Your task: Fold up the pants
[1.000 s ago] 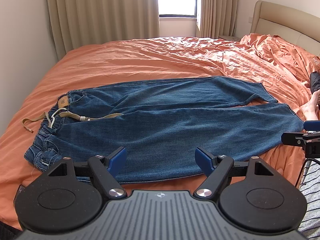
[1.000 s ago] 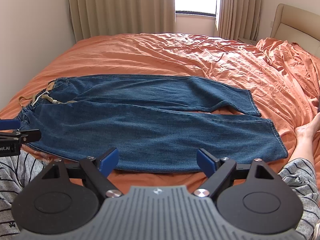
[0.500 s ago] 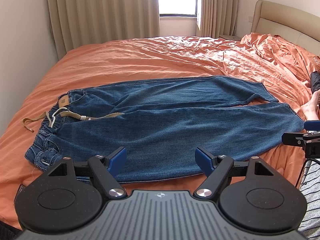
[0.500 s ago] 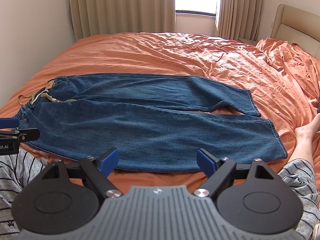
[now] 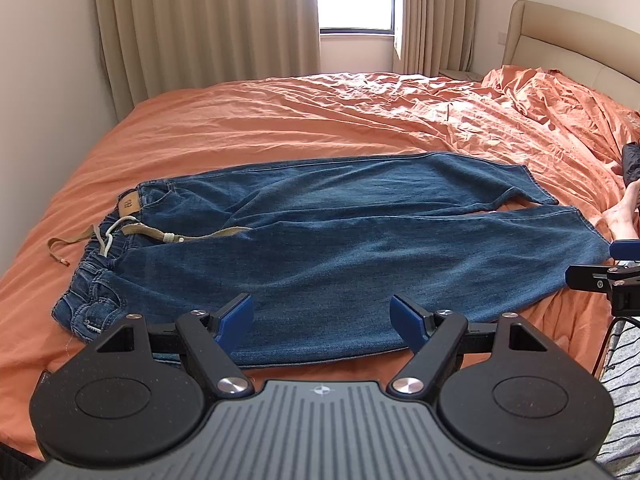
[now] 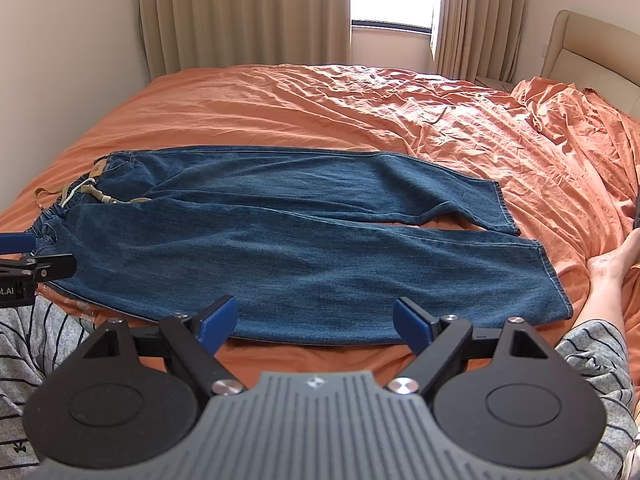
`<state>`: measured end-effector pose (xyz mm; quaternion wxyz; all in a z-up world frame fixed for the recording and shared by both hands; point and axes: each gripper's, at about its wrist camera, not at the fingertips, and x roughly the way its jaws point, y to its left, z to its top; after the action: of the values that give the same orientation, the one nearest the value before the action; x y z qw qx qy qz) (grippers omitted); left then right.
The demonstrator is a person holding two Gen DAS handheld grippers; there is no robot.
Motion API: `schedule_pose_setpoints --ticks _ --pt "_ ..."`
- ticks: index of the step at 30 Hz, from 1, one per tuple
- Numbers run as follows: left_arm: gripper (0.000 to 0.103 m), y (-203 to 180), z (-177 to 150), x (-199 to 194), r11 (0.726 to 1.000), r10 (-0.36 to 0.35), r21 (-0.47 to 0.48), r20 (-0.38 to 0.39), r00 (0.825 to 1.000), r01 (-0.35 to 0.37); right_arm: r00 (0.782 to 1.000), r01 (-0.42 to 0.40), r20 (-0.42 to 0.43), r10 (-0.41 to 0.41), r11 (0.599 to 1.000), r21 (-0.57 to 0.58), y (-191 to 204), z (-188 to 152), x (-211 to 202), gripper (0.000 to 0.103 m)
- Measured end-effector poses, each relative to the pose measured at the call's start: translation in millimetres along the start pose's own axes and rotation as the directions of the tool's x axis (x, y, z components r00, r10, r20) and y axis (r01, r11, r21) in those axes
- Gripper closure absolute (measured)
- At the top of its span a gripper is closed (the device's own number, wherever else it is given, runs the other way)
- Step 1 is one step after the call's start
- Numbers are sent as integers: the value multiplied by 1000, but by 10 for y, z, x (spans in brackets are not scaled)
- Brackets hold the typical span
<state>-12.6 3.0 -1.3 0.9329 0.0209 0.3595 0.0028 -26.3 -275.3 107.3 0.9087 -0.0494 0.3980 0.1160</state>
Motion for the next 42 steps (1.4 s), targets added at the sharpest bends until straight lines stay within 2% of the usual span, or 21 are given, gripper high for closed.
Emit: schedule_pose_setpoints --ticks 12,17,21,24,25,26,27,28,29,30,31,33,36,38,40,42 --pt "12 11 7 -2 1000 -1 0 -2 1000 1 1000 -4 0 4 1000 2 -1 5 4 21" --pt "13 4 6 70 1000 -13 21 -1 1000 13 1000 -24 5 24 999 31 -67 -19 124 21" --pt "21 82 25 193 999 -37 17 1 999 37 997 -51 59 49 998 36 -166 -17 293 22" --pt "27 225 67 334 995 -99 -3 -5 995 99 997 -53 64 51 998 23 -253 29 512 22" --pt "31 281 82 391 993 -115 -10 -10 993 115 996 -60 67 58 998 19 -287 49 594 22" --pt "37 341 101 451 992 -124 -14 -16 992 123 996 -59 62 58 998 16 -317 71 669 25" --pt "39 404 121 512 992 -124 -13 -19 992 124 997 -63 53 62 998 10 -351 108 771 32" --pt "45 475 141 575 993 -120 -10 -23 992 120 997 -65 45 65 998 4 -386 136 864 38" --pt "55 559 166 644 993 -115 -9 -26 993 114 997 -62 37 62 998 0 -417 167 958 50" --pt "59 663 194 714 994 -113 -16 -30 993 112 997 -65 32 65 998 1 -454 200 1061 57" --pt "66 790 224 782 993 -114 -36 -32 993 112 997 -71 30 71 997 4 -486 228 1155 61" --pt "68 1120 314 935 987 -126 -103 -41 991 121 997 -81 0 81 997 15 -553 312 1387 74" --pt "68 1632 459 1141 984 -105 -152 -47 993 96 993 -116 -29 117 992 47 -637 443 1718 77" --pt "68 1986 559 1284 980 -67 -191 -57 996 55 993 -113 -38 115 993 41 -642 522 1930 78" --pt "67 2340 643 1447 971 -66 -233 -69 995 48 993 -106 -48 107 994 40 -631 587 2130 77" --pt "60 2680 695 1635 964 -60 -263 -81 995 36 992 -108 -58 111 993 48 -620 641 2320 77"
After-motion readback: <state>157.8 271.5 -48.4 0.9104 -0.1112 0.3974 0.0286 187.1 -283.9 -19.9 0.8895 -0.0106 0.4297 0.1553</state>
